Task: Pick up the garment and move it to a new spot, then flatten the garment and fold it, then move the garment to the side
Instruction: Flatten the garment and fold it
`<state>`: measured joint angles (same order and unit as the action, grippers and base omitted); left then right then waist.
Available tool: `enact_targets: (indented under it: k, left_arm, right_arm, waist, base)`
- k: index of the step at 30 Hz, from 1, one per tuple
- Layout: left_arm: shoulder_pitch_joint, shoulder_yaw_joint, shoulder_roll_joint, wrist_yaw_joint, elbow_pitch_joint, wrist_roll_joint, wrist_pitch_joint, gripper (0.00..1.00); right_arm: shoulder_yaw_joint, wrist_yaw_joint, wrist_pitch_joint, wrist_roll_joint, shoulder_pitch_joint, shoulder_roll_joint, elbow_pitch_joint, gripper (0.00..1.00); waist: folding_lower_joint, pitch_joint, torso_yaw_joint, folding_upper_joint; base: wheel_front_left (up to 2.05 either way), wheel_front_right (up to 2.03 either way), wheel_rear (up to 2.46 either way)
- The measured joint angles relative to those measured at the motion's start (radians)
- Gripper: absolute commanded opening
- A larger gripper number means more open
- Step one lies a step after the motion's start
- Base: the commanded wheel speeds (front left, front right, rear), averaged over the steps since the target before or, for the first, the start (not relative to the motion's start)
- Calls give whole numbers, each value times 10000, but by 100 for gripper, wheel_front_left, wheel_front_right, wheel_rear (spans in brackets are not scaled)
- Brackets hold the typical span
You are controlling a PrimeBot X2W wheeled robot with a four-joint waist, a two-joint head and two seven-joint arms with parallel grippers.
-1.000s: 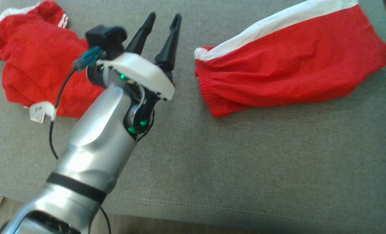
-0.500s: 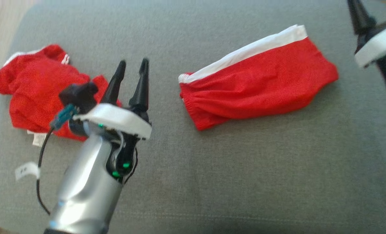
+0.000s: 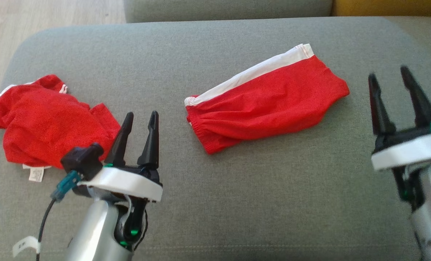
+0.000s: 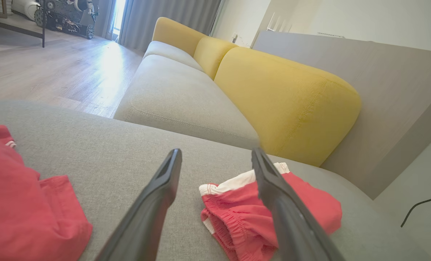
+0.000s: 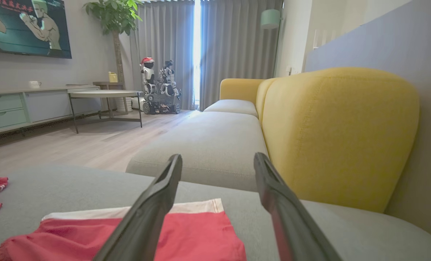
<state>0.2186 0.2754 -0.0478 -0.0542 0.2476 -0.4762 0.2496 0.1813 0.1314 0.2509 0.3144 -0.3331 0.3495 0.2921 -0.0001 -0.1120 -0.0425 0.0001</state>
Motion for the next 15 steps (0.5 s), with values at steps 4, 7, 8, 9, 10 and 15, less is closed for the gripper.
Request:
enact_targets:
  k: [4,7,8,9,10,15]
  left_arm:
    - [-325,-2,0,105,-378,-88,2,100]
    - [-613,0,-2,303,-692,-226,2,100]
    - [-716,17,-2,374,-744,-267,2,100]
    - [-821,48,-2,376,-757,-326,2,100]
    - [-923,82,-2,376,-761,-330,2,100]
    - [-1118,309,-4,385,-796,-328,2,100]
  right_arm:
    - [-527,0,0,-594,1008,-627,-673,100]
    - [-832,0,0,-907,1568,-957,-965,100]
    - [-932,0,0,-980,1708,-1020,-995,100]
    - [-999,0,0,-1041,1824,-1068,-993,100]
    - [-1024,0,0,-1097,1907,-1112,-997,100]
    - [-1064,0,0,-1154,2000,-1202,-1137,100]
  waist:
    - [0,136,103,0]
    - [0,129,199,0]
    - [0,100,220,0]
    - [0,83,233,0]
    - [0,78,232,0]
    - [0,-50,172,0]
  base:
    - [0,0,0]
    - [0,0,0]
    - [0,0,0]
    - [0,0,0]
    - [0,0,0]
    - [0,0,0]
